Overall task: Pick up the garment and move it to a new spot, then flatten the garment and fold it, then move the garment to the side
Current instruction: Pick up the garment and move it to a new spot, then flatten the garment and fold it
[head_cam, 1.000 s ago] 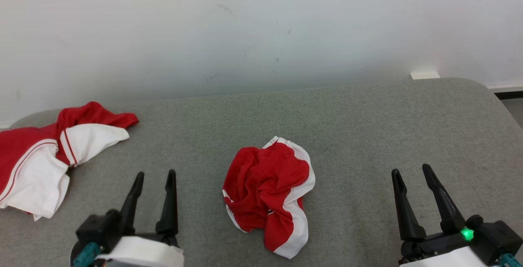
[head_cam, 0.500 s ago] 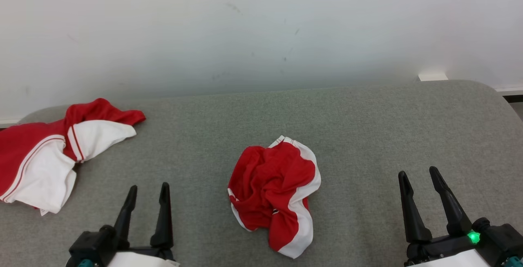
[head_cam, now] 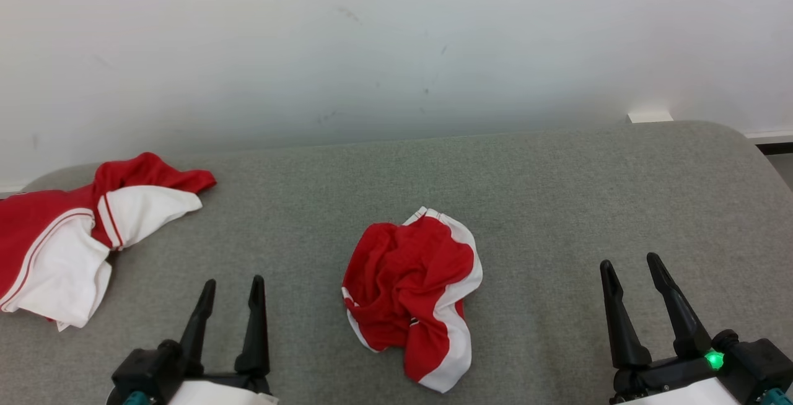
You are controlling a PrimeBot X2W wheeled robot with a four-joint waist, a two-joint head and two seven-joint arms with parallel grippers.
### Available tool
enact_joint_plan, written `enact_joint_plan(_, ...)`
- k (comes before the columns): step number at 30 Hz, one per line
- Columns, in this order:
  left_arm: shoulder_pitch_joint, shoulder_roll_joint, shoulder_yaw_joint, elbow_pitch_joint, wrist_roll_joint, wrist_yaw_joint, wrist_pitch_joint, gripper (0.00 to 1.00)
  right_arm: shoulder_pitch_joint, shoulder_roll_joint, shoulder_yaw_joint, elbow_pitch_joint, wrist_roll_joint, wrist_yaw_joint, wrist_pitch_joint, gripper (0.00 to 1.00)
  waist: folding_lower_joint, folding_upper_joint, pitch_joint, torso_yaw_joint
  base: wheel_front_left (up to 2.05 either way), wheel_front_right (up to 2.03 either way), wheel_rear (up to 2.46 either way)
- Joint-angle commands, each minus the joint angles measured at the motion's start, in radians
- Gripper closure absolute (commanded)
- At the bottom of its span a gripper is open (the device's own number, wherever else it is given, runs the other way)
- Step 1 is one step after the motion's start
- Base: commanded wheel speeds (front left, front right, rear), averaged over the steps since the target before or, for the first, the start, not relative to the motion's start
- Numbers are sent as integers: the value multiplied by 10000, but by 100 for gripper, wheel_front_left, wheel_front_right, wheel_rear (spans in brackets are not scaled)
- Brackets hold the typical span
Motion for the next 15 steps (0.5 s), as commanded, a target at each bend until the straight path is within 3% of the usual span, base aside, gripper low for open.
enact_joint_plan(1, -64, 25, -14, 30, -39, -8, -5, 0, -62, -20, -13, 49, 75, -18, 11, 0, 0, -1, -1, 18, 0, 0, 0)
enact_joint_plan(15, -192, 27, -257, 174, -38, -47, -5, 0, -115, -34, 83, 132, 108, -18, 11, 0, 0, -1, 74, 37, 0, 0, 0)
